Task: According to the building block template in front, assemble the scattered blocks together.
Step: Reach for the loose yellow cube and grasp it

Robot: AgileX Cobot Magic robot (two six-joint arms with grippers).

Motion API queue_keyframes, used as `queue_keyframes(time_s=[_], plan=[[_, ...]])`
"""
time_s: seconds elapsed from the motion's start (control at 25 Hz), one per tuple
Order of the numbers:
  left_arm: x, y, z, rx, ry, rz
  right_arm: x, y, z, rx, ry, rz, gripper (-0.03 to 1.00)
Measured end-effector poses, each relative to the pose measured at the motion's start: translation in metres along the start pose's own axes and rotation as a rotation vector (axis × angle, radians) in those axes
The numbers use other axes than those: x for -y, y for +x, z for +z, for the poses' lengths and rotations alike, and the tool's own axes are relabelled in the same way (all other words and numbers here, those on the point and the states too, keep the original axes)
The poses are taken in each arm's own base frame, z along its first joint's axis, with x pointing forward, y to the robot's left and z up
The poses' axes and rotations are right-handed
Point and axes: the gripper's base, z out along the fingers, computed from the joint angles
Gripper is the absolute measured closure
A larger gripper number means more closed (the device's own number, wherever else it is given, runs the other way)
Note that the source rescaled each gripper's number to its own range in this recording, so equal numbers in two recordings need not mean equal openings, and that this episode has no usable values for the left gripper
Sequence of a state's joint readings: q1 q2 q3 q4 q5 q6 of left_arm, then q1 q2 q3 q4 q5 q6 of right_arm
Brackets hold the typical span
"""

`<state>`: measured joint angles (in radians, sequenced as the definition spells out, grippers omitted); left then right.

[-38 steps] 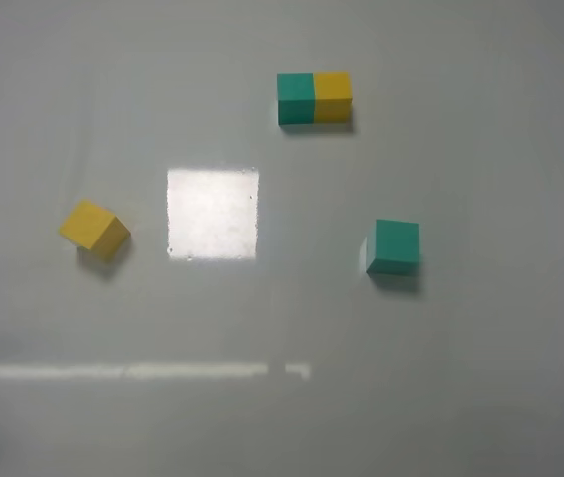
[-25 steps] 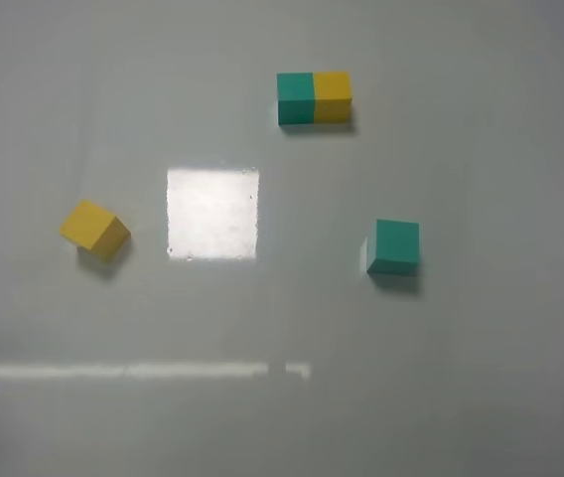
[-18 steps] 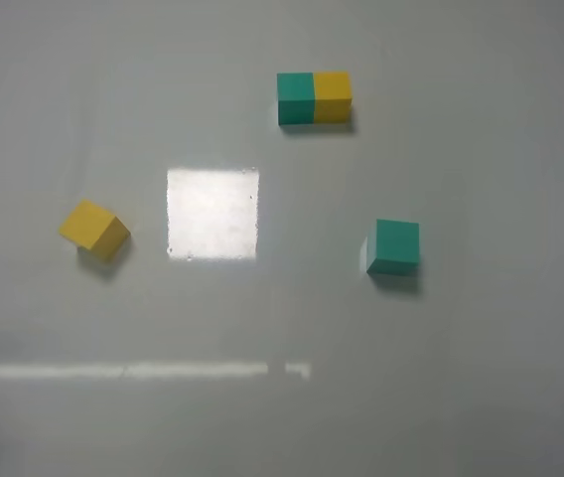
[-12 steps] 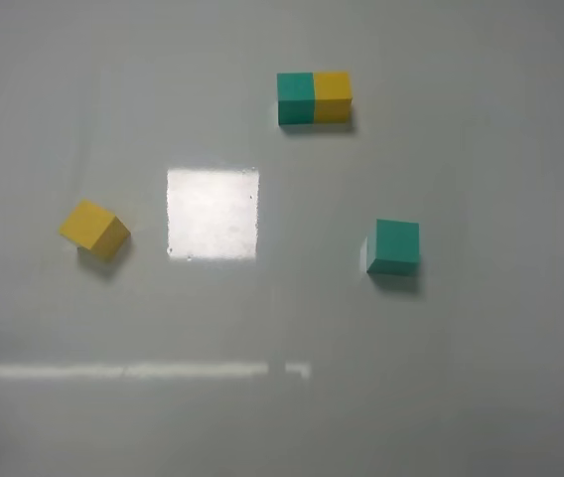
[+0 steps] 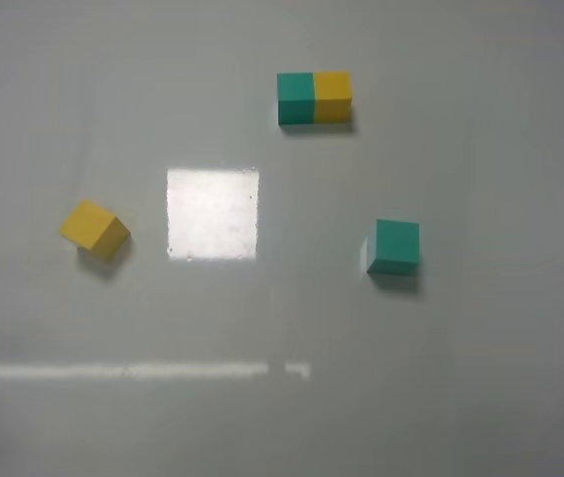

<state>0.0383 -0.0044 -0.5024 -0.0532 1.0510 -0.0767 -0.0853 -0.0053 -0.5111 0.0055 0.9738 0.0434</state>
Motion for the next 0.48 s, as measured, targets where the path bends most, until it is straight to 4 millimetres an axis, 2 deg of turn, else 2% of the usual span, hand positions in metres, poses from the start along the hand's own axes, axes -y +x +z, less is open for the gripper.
queue_keyframes(time_s=[0.12,0.24,0.32,0.48], plan=[[0.0,0.0,0.0,0.0,0.0,0.0,-0.001,-0.004,0.002,-0.025,-0.012,-0.049,0.14],[0.0,0.0,0.0,0.0,0.0,0.0,-0.003,-0.021,0.004,-0.081,-0.03,-0.145,0.15],[0.0,0.0,0.0,0.0,0.0,0.0,-0.006,-0.039,0.004,-0.099,-0.056,-0.216,0.14],[0.0,0.0,0.0,0.0,0.0,0.0,-0.012,-0.081,-0.005,-0.085,-0.149,-0.347,0.0]])
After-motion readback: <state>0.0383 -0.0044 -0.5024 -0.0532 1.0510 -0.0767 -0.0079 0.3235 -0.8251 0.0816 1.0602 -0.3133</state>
